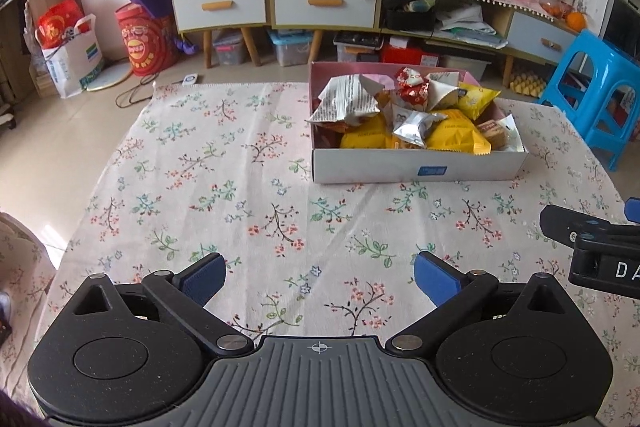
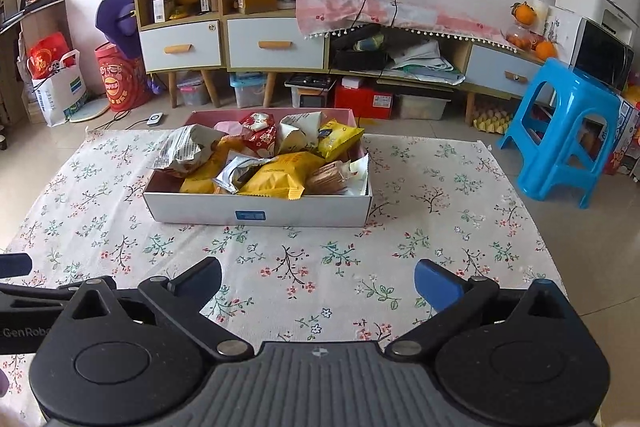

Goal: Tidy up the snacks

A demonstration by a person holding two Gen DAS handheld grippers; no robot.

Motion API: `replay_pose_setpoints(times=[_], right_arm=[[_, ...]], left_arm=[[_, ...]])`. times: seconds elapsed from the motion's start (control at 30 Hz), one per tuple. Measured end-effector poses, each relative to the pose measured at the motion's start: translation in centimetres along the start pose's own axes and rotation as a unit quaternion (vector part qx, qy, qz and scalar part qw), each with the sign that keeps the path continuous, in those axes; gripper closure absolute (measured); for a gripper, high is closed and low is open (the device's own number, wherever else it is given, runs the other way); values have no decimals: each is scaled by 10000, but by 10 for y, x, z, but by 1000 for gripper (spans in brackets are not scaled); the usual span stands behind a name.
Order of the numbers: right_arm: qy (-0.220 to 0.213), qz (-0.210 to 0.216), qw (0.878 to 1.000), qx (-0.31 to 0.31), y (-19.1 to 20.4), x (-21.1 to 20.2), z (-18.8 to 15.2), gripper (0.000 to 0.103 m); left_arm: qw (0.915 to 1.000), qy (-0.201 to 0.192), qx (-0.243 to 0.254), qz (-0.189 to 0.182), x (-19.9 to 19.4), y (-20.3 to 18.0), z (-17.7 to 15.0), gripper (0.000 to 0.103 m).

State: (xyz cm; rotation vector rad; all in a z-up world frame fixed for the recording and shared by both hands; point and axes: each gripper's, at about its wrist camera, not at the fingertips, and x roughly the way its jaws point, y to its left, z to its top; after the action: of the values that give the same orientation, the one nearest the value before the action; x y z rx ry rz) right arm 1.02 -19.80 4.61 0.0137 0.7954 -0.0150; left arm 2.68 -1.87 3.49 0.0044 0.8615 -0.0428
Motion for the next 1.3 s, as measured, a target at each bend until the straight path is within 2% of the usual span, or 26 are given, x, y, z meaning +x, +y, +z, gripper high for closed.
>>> replay_pose_setpoints(times=[1.3], right_arm=[[106, -30, 9999, -31, 2, 3, -4, 10]], left_arm=[[9998, 141, -60, -147, 0, -4, -6, 2]])
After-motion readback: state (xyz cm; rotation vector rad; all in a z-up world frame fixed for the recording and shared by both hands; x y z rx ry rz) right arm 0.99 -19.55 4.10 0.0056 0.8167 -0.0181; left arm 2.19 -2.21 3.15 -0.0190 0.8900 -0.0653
